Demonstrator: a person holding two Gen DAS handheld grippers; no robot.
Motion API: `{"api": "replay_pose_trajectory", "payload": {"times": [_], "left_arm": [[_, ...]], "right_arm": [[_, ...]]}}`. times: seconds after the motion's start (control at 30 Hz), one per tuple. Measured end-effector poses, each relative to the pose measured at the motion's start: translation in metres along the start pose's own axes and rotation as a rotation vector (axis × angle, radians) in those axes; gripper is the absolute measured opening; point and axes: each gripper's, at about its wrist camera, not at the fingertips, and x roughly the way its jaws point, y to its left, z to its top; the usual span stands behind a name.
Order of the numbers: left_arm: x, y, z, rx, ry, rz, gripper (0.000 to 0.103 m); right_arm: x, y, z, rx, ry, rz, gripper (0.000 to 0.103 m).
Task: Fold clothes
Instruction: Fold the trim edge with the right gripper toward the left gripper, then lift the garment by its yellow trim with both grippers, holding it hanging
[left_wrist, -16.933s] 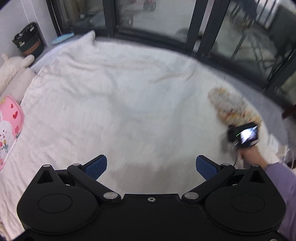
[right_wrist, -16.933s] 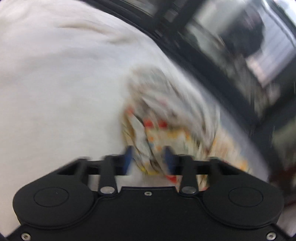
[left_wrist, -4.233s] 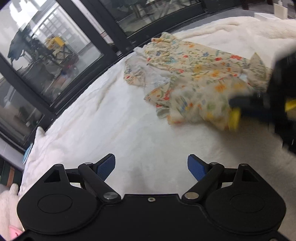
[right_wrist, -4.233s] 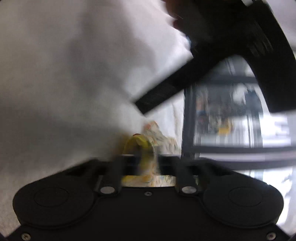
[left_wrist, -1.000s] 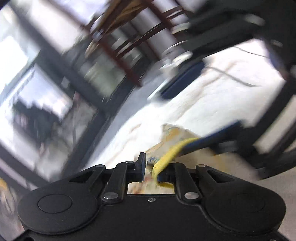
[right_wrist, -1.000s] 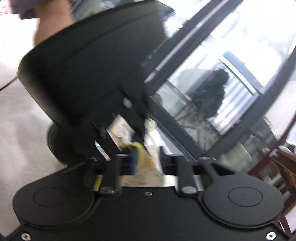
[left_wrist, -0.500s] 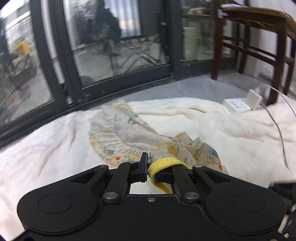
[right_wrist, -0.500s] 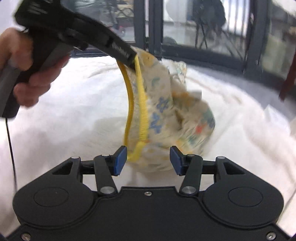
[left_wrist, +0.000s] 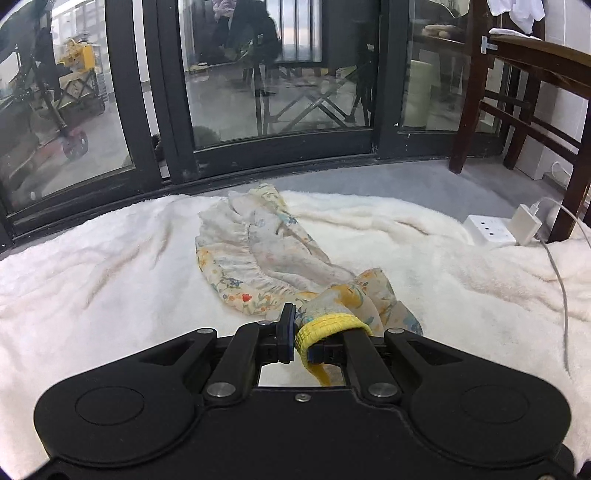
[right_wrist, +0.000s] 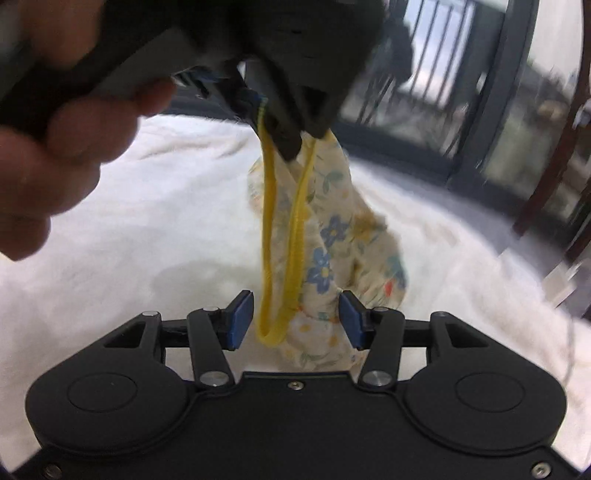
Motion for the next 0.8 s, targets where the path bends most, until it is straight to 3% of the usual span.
{"api": "replay_pose_trajectory", "payload": {"times": [0.07,0.3,0.4,0.57,0.67,0.8], "left_arm": [[0.001,0.0,-0.001,0.005,-0.003,0.038,0.006],[0.016,0.007,-0.012,0.031,0.063,0.125,0.007],[0.021,0.003,-0.02,0.068,0.09,0.126,0.007],[0.026,-0.014,-0.03,0.176,0.116,0.121,0.007],[0.03,-0.024,-0.039,0.277,0.109,0.113,0.007],[0.034,-0.035,-0.053,0.36,0.114,0.103,0.007]], "right_arm": [[0.012,-0.006,0.003,0.019,0.024,-0.045,0.041],[0.001,-0.057,-0.009,0.035,0.062,-0.102,0.039],[-0.012,-0.069,-0.018,-0.051,0.022,-0.111,0.039],[-0.018,-0.072,-0.014,-0.193,-0.059,-0.124,0.042],[-0.014,-0.082,-0.008,-0.192,-0.086,-0.159,0.043],[-0.003,-0.092,-0.01,-0.17,-0.041,-0.154,0.043]]}}
